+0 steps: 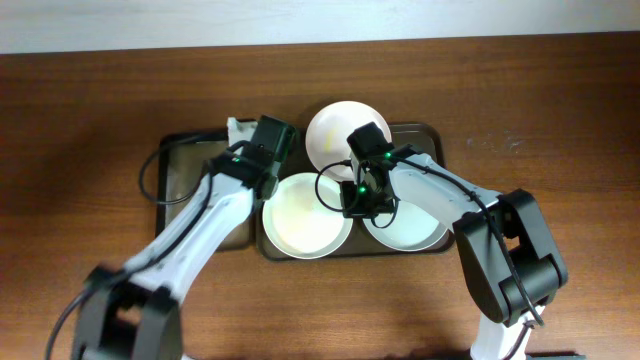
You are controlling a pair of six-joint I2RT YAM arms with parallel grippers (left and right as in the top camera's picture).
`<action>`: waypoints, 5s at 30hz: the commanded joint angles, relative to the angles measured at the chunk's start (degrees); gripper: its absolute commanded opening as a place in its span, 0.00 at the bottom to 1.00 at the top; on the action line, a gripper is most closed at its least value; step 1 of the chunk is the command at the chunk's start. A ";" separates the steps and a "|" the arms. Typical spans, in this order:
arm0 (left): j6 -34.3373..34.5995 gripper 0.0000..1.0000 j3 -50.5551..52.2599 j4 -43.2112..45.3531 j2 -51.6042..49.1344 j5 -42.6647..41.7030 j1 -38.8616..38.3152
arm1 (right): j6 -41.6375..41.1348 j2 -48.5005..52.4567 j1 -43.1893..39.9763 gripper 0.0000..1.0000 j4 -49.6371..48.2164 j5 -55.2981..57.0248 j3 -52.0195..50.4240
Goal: Clean dirty plates on tray and stack at the side
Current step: 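Lift the white plate with the right gripper and place it at the right side, then move the right gripper back and grasp the pink plate rim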
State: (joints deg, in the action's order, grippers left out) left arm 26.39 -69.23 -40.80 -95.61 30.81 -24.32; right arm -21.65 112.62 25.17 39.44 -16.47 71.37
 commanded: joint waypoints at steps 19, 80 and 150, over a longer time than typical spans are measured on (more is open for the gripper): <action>-0.35 0.00 -1.20 -7.96 6.23 -20.04 18.86 | 10.93 -6.51 12.59 0.04 21.62 48.85 25.64; -0.28 0.00 -1.09 -10.27 2.60 -19.08 18.84 | 18.14 4.87 -52.02 0.04 18.16 6.69 24.81; -0.33 0.00 -1.09 -9.01 2.60 -23.78 18.69 | 16.46 18.27 -5.97 0.04 11.89 -3.23 30.10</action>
State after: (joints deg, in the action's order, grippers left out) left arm 26.39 -69.97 -50.09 -92.53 9.39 -5.80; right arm -5.39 129.60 16.05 49.41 -19.11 101.03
